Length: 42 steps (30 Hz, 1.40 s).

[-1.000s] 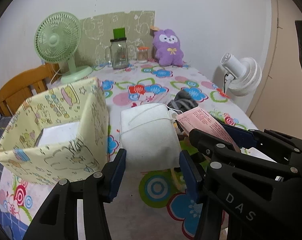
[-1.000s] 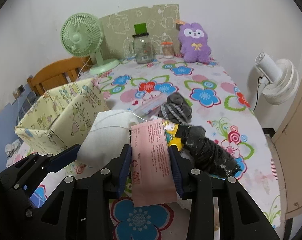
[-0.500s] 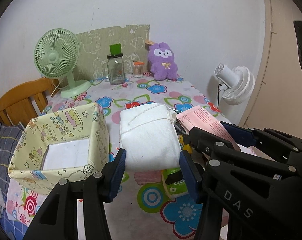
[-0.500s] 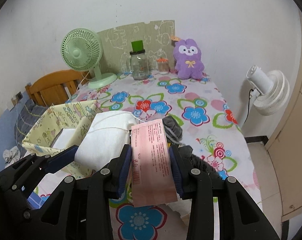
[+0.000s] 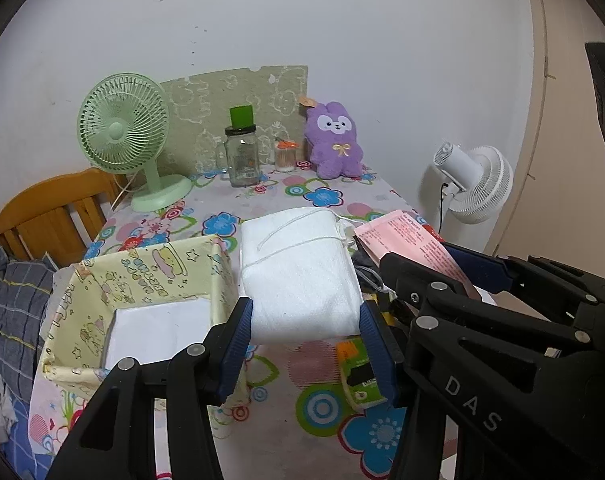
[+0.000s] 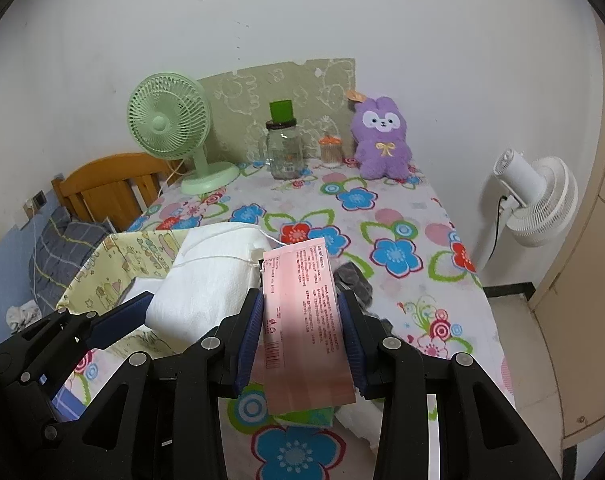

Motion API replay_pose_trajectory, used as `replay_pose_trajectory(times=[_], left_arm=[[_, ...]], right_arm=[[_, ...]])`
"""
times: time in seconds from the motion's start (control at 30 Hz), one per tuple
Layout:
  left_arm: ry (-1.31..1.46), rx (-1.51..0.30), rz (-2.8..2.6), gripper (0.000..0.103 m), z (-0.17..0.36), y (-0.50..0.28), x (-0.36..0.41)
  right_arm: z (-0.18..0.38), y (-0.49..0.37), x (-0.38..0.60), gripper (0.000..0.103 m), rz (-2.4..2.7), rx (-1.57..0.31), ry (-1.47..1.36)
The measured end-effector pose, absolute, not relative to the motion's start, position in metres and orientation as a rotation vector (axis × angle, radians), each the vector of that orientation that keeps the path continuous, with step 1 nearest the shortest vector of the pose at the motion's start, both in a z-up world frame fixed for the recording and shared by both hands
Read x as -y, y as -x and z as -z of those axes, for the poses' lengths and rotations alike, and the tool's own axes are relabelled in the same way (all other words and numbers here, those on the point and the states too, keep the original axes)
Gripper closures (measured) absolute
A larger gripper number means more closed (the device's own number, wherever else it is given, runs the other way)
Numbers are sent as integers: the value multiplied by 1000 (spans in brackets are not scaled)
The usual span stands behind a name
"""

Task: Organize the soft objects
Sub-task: 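Carry the white pad in the left tool while the right tool carries the pink packet into the box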

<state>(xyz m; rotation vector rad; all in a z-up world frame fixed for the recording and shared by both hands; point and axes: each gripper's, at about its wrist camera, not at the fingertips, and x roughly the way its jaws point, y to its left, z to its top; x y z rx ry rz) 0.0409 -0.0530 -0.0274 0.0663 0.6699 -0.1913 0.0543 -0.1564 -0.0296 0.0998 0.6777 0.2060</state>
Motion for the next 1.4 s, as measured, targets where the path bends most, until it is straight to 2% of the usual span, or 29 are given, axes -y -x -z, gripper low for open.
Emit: replay_pose_trajectory(times=[0.67, 1.4], left_arm=[[-60, -646, 97, 47, 12, -61, 4], [-66, -719, -3, 47, 41, -93, -64]], right_arm=[[12, -87, 102, 61, -308, -658, -82], [35, -131, 23, 61, -430, -734, -57]])
